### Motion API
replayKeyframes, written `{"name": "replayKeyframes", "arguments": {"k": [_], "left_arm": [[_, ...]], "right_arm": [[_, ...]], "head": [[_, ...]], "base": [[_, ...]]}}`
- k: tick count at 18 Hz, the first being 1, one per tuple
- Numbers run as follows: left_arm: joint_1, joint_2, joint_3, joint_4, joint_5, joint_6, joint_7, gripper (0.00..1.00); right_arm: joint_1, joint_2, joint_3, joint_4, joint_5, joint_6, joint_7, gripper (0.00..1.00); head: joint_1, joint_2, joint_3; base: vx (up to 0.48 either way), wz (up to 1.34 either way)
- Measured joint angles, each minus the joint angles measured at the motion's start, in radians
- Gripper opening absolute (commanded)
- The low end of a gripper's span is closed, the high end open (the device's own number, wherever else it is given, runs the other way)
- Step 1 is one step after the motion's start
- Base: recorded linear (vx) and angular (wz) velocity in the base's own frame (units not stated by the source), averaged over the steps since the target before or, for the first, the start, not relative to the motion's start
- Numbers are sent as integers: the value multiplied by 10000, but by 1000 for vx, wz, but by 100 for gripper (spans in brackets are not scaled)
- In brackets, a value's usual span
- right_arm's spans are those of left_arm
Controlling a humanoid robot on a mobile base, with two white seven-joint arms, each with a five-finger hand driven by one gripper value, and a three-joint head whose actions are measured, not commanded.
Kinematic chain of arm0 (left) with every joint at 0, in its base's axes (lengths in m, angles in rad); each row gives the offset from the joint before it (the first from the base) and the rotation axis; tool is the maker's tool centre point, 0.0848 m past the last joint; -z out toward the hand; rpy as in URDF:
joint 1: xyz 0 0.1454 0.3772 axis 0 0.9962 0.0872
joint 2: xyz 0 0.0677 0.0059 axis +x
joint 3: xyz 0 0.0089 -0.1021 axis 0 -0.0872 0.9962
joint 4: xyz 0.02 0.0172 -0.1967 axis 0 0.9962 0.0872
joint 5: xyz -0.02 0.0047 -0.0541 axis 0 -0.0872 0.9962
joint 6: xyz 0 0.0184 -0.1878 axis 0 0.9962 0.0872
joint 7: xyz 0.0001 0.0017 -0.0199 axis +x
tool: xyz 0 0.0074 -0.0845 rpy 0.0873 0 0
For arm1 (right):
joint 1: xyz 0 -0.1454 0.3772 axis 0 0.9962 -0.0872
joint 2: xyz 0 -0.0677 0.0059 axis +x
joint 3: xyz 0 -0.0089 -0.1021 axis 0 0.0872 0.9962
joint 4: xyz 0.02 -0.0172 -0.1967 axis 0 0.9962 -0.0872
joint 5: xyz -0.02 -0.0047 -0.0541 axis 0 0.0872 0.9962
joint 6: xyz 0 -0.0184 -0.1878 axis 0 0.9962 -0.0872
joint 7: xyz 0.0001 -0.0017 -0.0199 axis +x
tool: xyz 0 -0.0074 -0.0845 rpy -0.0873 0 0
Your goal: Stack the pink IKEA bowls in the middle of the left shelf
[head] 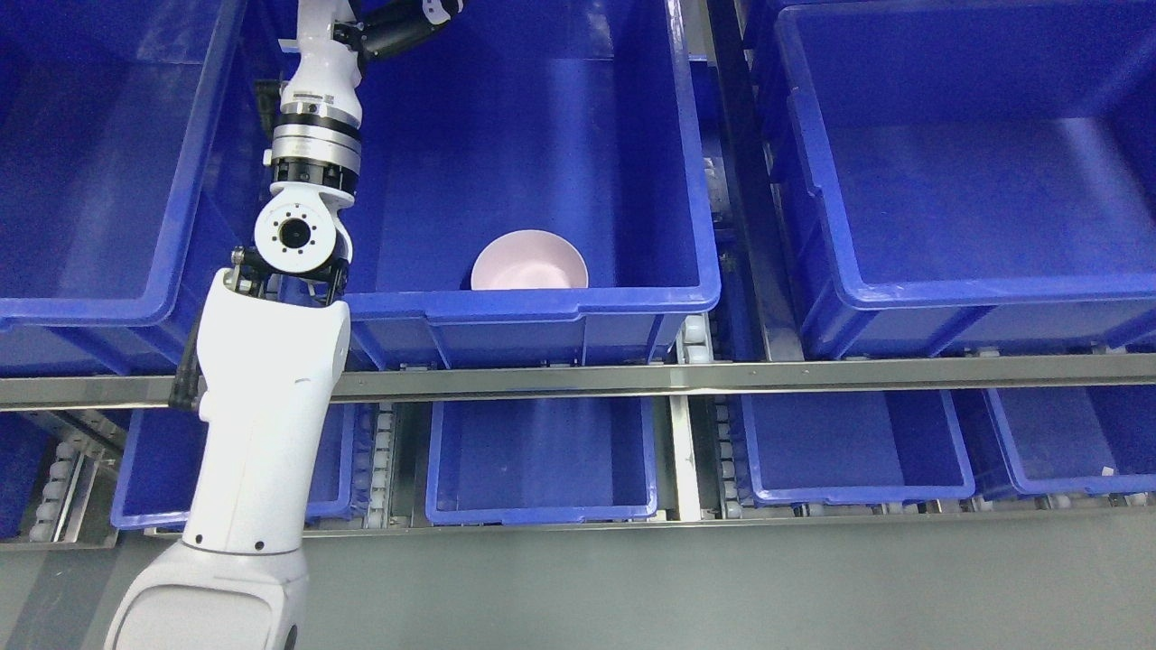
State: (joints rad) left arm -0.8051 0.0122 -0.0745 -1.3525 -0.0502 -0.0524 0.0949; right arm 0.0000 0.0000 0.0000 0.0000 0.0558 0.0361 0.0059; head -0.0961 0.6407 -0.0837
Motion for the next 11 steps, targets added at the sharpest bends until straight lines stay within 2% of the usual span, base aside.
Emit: {"name": "replayKeyframes", "arguments": {"k": [5, 11], "left_arm": [[401, -47, 300, -481, 581, 1119, -66, 100], [880, -78, 497, -845, 800, 1584, -422, 100]], "right_arm": [[0, 0, 0, 0, -355, -9, 0, 100], [0, 0, 0, 0, -495, -11, 0, 100]], "head": [[0, 0, 0], [0, 0, 0]], "base": [[0, 0], [0, 0]]}}
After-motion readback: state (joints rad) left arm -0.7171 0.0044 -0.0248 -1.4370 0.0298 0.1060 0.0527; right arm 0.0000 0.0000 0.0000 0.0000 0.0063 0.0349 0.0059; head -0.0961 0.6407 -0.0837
